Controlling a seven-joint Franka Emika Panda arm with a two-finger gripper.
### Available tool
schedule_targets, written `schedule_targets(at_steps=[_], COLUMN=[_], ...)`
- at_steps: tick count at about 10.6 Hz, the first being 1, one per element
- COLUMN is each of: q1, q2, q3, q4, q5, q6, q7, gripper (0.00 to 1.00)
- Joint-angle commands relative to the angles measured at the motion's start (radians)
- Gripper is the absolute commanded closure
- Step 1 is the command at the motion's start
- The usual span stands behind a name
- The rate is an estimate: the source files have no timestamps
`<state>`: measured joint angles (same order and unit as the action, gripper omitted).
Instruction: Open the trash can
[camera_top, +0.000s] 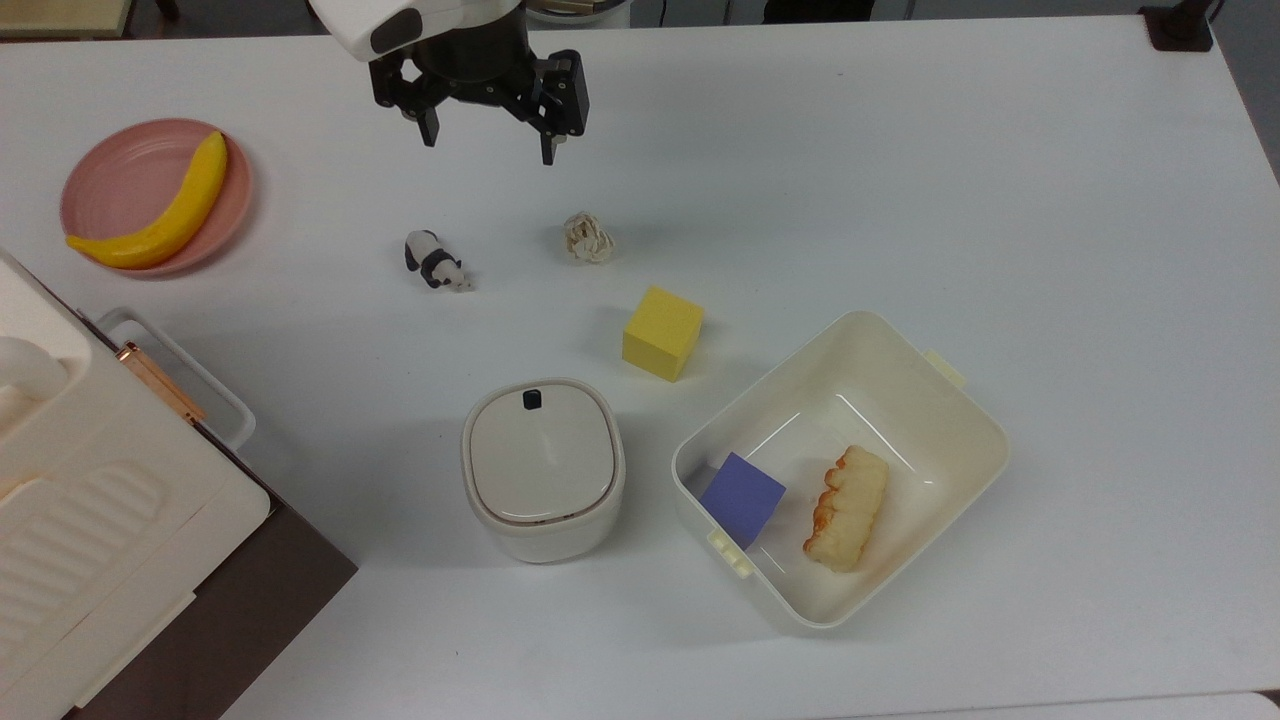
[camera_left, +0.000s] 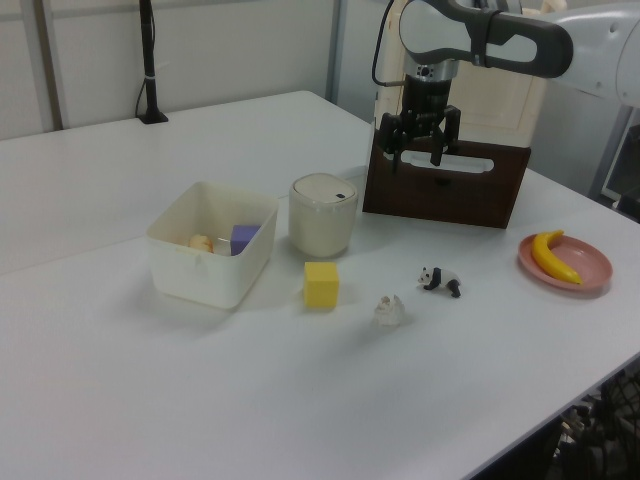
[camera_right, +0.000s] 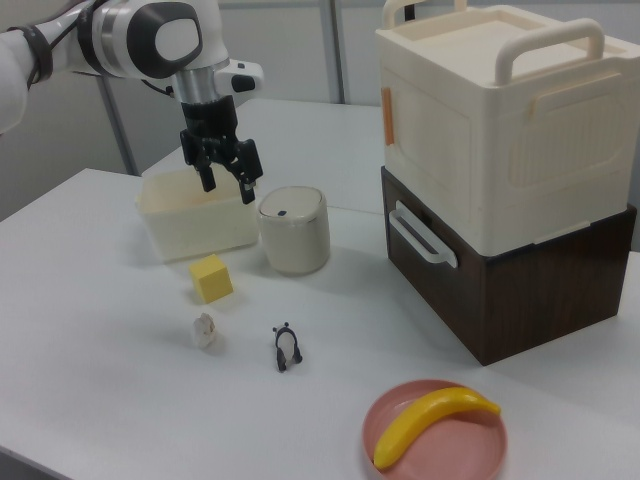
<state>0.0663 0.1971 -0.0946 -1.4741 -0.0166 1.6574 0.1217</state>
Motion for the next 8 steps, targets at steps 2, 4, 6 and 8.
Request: schedule_targets(at_steps=[2, 4, 6, 8], q1=[-0.013, -0.01, -0.013, -0.013], q2=[-0.004, 0.004, 0.004, 0.004], q3=[0.004, 0.004, 0.004, 0.004], q4=[-0.022, -0.022, -0.022, -0.023], q5=[-0.028, -0.042, -0.042, -0.042], q6=[0.002, 0.005, 0.008, 0.009], q7=[-0.025, -0.017, -0.017, -0.025], gripper=[0.0, 0.0, 0.0, 0.0])
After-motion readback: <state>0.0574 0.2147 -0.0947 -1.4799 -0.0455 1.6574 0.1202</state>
